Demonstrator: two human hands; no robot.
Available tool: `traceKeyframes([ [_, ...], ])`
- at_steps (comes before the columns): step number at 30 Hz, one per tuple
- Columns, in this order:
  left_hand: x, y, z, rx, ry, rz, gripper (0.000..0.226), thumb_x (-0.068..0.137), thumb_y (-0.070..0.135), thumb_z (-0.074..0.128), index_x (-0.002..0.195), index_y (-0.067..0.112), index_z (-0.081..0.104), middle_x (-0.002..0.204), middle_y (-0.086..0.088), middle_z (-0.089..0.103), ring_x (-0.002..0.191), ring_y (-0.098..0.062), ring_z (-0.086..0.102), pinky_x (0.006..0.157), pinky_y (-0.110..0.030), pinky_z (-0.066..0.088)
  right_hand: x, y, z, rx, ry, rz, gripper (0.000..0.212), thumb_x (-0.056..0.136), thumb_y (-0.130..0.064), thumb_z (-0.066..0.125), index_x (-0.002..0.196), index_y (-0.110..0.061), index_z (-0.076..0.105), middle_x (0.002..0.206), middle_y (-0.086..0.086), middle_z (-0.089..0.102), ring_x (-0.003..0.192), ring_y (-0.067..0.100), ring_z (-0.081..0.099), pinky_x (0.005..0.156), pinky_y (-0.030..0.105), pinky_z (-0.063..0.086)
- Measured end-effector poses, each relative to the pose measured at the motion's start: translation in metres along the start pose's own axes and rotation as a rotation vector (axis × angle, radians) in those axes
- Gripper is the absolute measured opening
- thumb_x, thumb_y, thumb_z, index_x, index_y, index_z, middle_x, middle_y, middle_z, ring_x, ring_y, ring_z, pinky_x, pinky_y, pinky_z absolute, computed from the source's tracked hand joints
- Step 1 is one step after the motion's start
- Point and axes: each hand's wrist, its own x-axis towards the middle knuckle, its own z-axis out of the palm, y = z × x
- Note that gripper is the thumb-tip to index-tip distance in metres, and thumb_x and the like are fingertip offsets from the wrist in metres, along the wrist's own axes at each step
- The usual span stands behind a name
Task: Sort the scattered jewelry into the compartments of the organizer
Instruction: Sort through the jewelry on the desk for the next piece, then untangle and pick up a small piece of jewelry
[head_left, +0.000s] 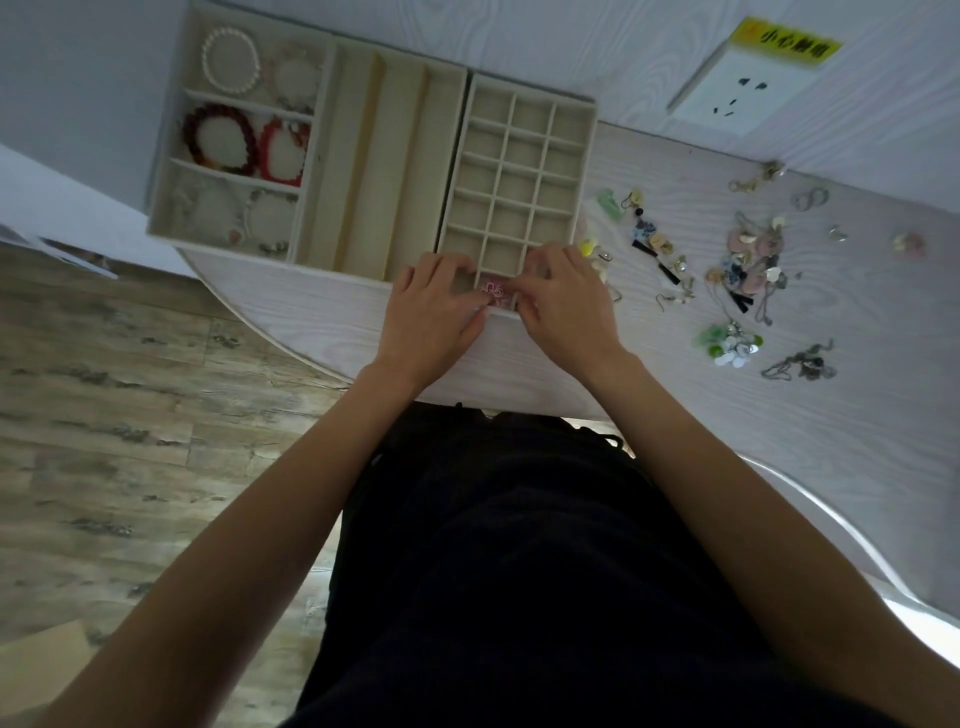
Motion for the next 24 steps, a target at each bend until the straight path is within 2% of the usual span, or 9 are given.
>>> traceKeyframes([
  [3, -0.001, 0.001, 0.0, -0.008, -0.016, -0.019, 0.017, 0.083, 0.029, 0.058, 0.093, 0.024, 0.071, 0.112, -0.004, 0.058, 0.101, -0.023, 0.045, 0.078, -0.034, 0.036, -0.002, -0.001, 0.001, 0.042, -0.018, 0.019, 0.028, 0.084, -0.017, 0.045, 0.09, -0.013, 0.073, 0.095, 0.01, 0.06, 0.088, 0.029, 0.054, 0.069, 0.036, 0.047],
  [6, -0.002, 0.002, -0.002, -0.099, -0.001, -0.049, 0.019, 0.079, 0.024, 0.062, 0.096, 0.02, 0.071, 0.112, -0.006, 0.059, 0.103, -0.026, 0.048, 0.08, -0.037, 0.039, -0.01, 0.001, -0.009, 0.224, -0.001, 0.093, 0.022, 0.086, -0.009, 0.052, 0.097, -0.011, 0.071, 0.102, 0.008, 0.061, 0.096, 0.026, 0.055, 0.074, 0.03, 0.044],
  [11, 0.009, 0.031, -0.027, -0.376, 0.061, -0.024, 0.029, 0.087, 0.025, 0.052, 0.11, 0.013, 0.066, 0.102, -0.004, 0.063, 0.095, -0.018, 0.051, 0.082, -0.029, 0.042, -0.05, 0.028, -0.039, 0.3, 0.239, 0.177, 0.021, 0.085, -0.007, 0.052, 0.095, -0.01, 0.071, 0.093, 0.004, 0.067, 0.094, 0.023, 0.058, 0.083, 0.031, 0.044],
  [14, 0.029, 0.07, -0.034, -0.602, -0.034, 0.042, 0.028, 0.089, 0.026, 0.052, 0.113, 0.016, 0.062, 0.094, 0.005, 0.064, 0.082, -0.009, 0.057, 0.074, -0.022, 0.045, -0.085, 0.057, -0.042, 0.261, 0.333, 0.381, 0.021, 0.083, -0.008, 0.054, 0.094, -0.012, 0.072, 0.091, 0.003, 0.069, 0.094, 0.024, 0.058, 0.085, 0.028, 0.04],
  [16, 0.046, 0.104, -0.021, -0.656, -0.137, 0.081, 0.025, 0.089, 0.024, 0.056, 0.111, 0.015, 0.063, 0.093, 0.006, 0.066, 0.078, -0.007, 0.06, 0.073, -0.023, 0.05, -0.112, 0.082, -0.041, 0.223, 0.372, 0.555, 0.022, 0.082, -0.005, 0.057, 0.097, -0.013, 0.071, 0.097, 0.005, 0.069, 0.095, 0.027, 0.058, 0.084, 0.028, 0.04],
  [18, 0.061, 0.139, 0.0, -0.602, -0.262, 0.155, 0.025, 0.09, 0.022, 0.059, 0.113, 0.013, 0.061, 0.098, 0.002, 0.066, 0.083, -0.011, 0.061, 0.077, -0.031, 0.052, -0.134, 0.108, -0.039, 0.191, 0.37, 0.701, 0.026, 0.081, 0.0, 0.058, 0.101, -0.011, 0.07, 0.104, 0.009, 0.067, 0.099, 0.031, 0.056, 0.081, 0.027, 0.038],
  [20, 0.074, 0.174, 0.024, -0.525, -0.379, 0.212, 0.031, 0.092, 0.022, 0.058, 0.121, 0.012, 0.058, 0.111, -0.003, 0.062, 0.097, -0.016, 0.057, 0.086, -0.031, 0.047, -0.149, 0.133, -0.039, 0.169, 0.338, 0.757, 0.031, 0.08, 0.004, 0.057, 0.106, -0.007, 0.067, 0.11, 0.013, 0.064, 0.103, 0.033, 0.055, 0.083, 0.03, 0.04],
  [22, 0.083, 0.2, 0.043, -0.475, -0.394, 0.242, 0.037, 0.092, 0.022, 0.059, 0.126, 0.012, 0.054, 0.122, -0.007, 0.055, 0.111, -0.021, 0.05, 0.092, -0.03, 0.04, -0.153, 0.149, -0.04, 0.158, 0.273, 0.738, 0.033, 0.082, 0.005, 0.056, 0.112, -0.006, 0.065, 0.118, 0.014, 0.061, 0.108, 0.033, 0.055, 0.087, 0.037, 0.045],
  [24, 0.089, 0.221, 0.057, -0.42, -0.37, 0.247, 0.039, 0.091, 0.023, 0.06, 0.128, 0.014, 0.053, 0.124, -0.007, 0.052, 0.115, -0.023, 0.046, 0.093, -0.031, 0.041, -0.154, 0.163, -0.043, 0.148, 0.193, 0.676, 0.034, 0.086, 0.001, 0.053, 0.117, -0.009, 0.063, 0.126, 0.011, 0.057, 0.113, 0.03, 0.054, 0.088, 0.038, 0.046],
])
